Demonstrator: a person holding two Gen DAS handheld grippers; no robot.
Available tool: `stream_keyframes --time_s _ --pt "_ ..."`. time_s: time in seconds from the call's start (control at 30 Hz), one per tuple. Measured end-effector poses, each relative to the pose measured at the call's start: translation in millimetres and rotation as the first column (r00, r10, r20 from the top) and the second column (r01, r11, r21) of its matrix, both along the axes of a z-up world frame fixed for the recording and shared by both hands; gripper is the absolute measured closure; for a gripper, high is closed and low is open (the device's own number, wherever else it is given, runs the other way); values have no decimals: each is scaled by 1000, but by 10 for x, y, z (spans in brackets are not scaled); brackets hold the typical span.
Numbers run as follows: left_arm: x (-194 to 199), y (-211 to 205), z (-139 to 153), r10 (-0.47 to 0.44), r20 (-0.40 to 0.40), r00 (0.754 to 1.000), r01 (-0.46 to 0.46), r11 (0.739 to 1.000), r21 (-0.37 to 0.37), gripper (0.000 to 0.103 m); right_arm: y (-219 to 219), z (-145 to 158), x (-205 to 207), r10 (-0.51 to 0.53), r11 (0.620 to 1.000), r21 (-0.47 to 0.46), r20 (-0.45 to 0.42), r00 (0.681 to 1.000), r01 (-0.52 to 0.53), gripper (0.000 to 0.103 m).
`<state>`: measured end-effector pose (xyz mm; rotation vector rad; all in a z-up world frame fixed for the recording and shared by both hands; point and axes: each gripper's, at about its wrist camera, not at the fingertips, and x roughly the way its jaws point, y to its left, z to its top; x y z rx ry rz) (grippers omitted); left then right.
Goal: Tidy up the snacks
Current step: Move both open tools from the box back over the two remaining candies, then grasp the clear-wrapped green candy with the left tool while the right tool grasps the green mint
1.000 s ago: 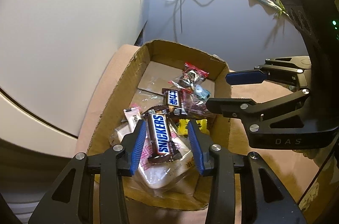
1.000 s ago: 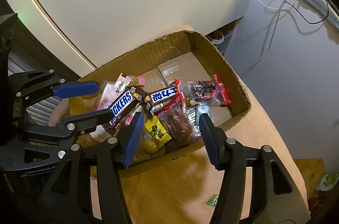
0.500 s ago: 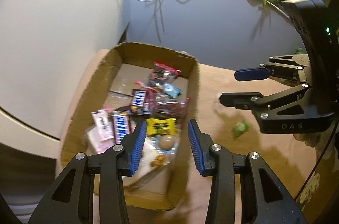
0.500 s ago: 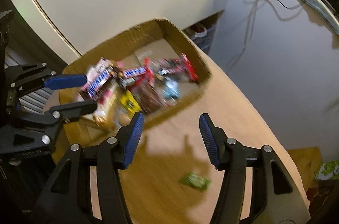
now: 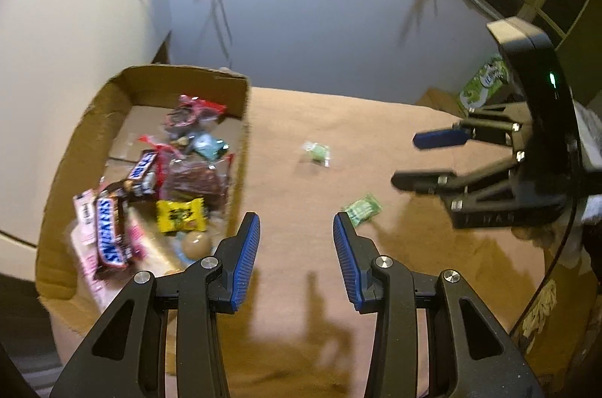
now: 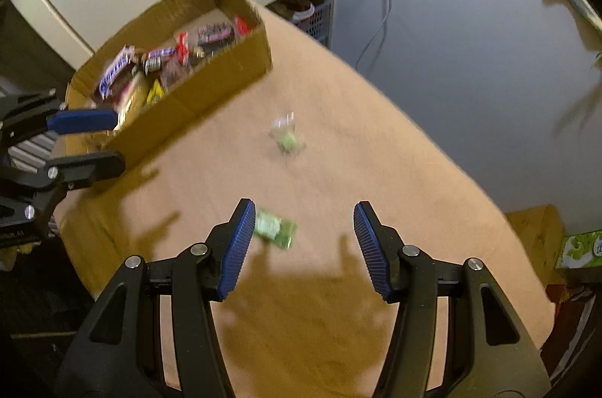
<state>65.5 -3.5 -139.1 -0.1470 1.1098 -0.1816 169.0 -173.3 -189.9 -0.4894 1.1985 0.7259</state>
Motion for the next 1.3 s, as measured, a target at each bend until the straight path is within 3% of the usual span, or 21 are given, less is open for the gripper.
stream_keyframes --time_s 0.37,0.8,1.3 --pt "355 -221 -252 -27 -43 999 26 999 -25 64 -126 -272 -162 90 993 83 -70 993 -85 46" --pt "661 -336 -561 10 -46 999 -12 999 -44 64 -43 -486 -148 254 960 138 -53 966 -245 52" --pt "825 -406 -726 -11 -24 1000 10 1000 -17 64 45 -607 -127 327 936 155 -53 943 -316 52"
